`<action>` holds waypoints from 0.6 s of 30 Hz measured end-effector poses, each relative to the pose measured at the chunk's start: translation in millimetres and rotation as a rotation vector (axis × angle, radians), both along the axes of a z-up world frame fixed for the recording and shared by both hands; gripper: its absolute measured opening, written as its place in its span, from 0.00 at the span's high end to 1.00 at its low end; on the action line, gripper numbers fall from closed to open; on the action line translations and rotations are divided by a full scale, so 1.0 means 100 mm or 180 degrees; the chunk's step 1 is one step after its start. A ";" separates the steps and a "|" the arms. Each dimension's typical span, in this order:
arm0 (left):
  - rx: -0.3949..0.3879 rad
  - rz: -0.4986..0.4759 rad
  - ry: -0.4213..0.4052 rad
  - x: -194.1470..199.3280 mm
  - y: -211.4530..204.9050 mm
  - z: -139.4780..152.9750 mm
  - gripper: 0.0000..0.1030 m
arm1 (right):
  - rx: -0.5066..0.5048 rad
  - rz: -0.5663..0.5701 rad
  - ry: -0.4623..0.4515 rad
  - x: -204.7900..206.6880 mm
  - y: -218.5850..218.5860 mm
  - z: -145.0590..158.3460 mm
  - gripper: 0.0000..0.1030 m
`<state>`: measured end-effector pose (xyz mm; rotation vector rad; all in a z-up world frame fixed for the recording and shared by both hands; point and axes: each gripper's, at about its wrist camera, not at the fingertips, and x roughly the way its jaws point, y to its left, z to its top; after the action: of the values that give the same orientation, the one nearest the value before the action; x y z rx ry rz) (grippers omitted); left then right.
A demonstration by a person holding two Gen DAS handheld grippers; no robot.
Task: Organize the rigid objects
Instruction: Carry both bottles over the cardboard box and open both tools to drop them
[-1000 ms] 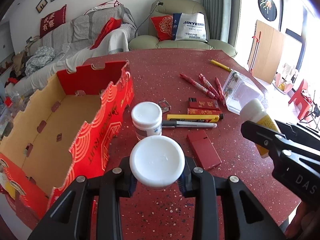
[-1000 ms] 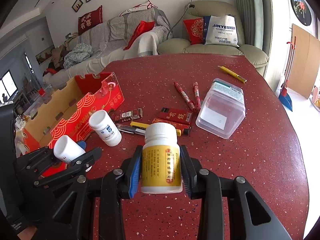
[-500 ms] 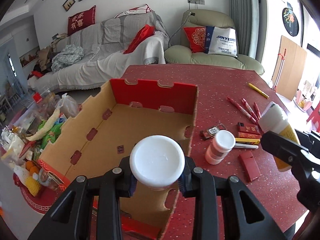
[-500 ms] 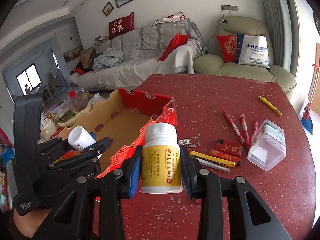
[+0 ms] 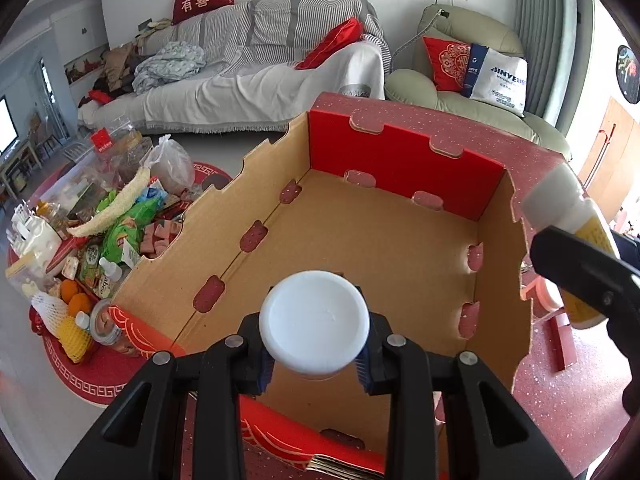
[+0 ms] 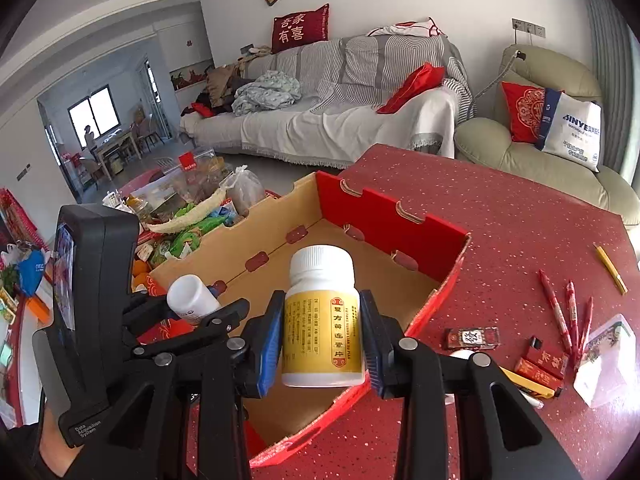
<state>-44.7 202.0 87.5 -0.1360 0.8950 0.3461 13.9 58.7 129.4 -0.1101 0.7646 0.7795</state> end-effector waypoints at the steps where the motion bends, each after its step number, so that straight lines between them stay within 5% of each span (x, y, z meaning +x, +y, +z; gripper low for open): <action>1: -0.0027 0.0009 0.0003 0.01 0.03 -0.01 0.66 | -0.0018 0.0007 0.0013 0.02 0.04 -0.02 0.64; 18: -0.0218 0.0034 0.0176 0.16 0.27 -0.27 0.64 | -0.0196 0.0018 0.0179 0.24 0.34 -0.20 0.64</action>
<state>-28.3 228.8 60.2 -0.1952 0.9614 0.3303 37.8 92.6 108.9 -0.1462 0.8421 0.7670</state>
